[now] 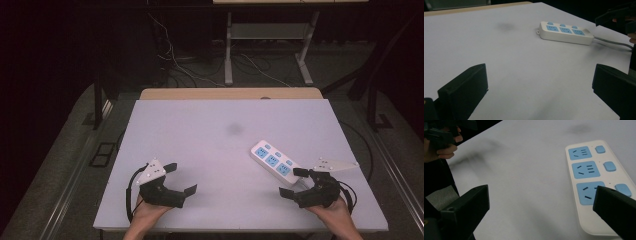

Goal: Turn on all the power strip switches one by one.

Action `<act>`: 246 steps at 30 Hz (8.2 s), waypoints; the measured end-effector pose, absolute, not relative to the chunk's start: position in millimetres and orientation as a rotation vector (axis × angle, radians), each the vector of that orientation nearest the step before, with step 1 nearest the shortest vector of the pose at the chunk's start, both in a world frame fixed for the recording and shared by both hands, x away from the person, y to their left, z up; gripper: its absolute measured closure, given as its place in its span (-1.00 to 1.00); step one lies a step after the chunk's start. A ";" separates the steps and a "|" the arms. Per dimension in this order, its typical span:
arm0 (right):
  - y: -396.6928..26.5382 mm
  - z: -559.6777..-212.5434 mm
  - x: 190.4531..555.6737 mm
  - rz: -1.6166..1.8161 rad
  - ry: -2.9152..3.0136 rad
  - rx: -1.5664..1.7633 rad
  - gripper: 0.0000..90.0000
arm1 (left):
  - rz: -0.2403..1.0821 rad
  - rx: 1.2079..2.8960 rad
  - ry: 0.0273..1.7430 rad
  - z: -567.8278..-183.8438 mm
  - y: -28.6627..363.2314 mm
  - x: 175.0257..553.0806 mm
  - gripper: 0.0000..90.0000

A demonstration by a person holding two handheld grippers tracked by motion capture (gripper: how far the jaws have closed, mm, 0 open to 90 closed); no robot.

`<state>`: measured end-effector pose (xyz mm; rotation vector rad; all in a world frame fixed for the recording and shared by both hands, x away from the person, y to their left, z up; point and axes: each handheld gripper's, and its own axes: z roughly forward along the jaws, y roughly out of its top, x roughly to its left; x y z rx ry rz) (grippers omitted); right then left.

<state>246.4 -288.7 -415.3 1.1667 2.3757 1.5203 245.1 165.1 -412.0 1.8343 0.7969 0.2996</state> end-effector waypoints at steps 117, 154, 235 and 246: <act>-304.1 -383.6 344.3 1.076 2.686 1.113 0.10 | 0.229 1.816 0.810 -420.4 166.0 255.5 -1.00; -298.1 -404.8 357.7 0.909 2.739 1.137 1.00 | 0.223 1.822 0.806 -422.1 165.2 257.4 -1.00; -306.8 -398.0 354.3 1.062 2.722 1.086 1.00 | 0.244 1.817 0.814 -422.3 165.2 257.2 -1.00; -299.1 -378.7 362.2 1.055 2.726 1.040 1.00 | 0.252 1.812 0.819 -422.4 166.4 258.3 -1.00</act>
